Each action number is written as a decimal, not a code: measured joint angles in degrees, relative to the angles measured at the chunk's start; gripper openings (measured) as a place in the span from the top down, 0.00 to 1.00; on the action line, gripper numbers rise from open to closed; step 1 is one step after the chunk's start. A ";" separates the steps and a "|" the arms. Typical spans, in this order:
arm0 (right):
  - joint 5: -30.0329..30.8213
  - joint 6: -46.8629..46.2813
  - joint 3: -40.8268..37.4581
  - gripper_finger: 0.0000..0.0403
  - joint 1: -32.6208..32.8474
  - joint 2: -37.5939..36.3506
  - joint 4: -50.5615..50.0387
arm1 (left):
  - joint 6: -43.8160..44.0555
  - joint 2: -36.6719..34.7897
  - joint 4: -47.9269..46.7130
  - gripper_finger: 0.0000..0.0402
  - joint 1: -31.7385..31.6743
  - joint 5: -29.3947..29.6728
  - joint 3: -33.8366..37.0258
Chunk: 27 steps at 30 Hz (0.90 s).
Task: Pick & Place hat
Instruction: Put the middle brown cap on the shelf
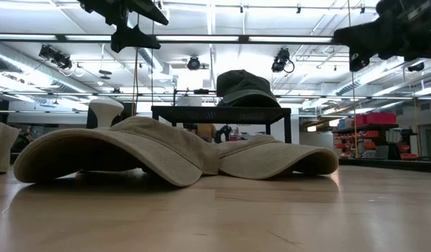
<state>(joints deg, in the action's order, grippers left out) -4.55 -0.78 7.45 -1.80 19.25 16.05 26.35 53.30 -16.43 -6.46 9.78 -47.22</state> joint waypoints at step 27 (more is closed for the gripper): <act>-3.42 -1.59 -6.49 1.00 0.04 -16.19 -11.92 | 0.00 0.00 0.00 0.21 0.00 0.00 0.00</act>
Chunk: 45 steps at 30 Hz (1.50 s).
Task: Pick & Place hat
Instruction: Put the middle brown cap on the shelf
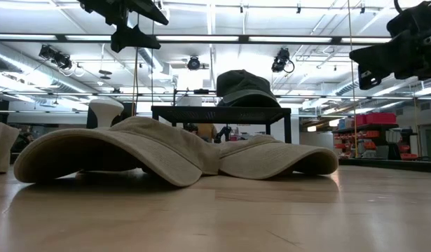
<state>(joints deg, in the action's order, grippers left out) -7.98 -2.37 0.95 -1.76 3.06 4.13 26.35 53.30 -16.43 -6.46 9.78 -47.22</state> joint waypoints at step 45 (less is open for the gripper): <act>-0.01 -3.13 0.00 0.94 0.00 -2.87 -2.35 | 0.02 0.00 0.00 0.21 -0.02 0.02 0.00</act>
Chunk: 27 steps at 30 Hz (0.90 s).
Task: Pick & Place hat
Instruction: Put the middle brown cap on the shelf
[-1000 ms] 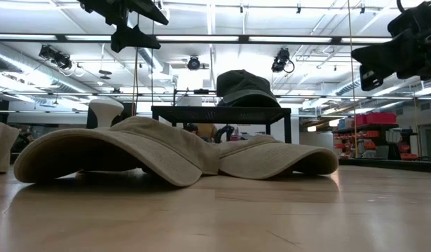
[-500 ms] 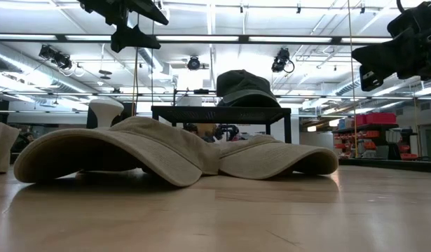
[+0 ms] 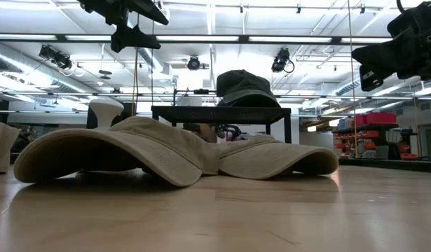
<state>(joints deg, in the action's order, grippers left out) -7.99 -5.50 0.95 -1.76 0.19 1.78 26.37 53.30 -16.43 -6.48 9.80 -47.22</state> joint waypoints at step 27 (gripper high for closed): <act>0.00 0.00 0.00 0.94 0.00 0.00 0.00 | 2.49 -0.04 0.58 0.21 -0.04 0.17 -0.02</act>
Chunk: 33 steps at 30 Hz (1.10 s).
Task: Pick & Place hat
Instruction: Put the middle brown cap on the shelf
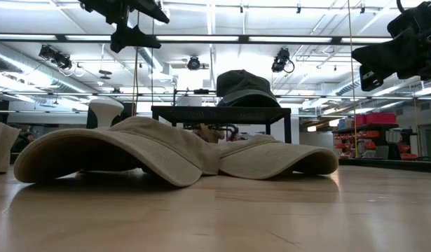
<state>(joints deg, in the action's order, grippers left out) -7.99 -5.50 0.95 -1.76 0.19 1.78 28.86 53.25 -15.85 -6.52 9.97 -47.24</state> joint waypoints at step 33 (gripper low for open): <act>0.00 0.00 0.00 0.94 0.00 0.02 -0.01 | -4.36 1.11 -1.85 0.21 3.46 -10.73 -3.34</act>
<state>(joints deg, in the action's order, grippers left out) -7.99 -5.50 0.95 -1.76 0.21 1.77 24.50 54.36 -17.70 -3.06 -0.76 -50.58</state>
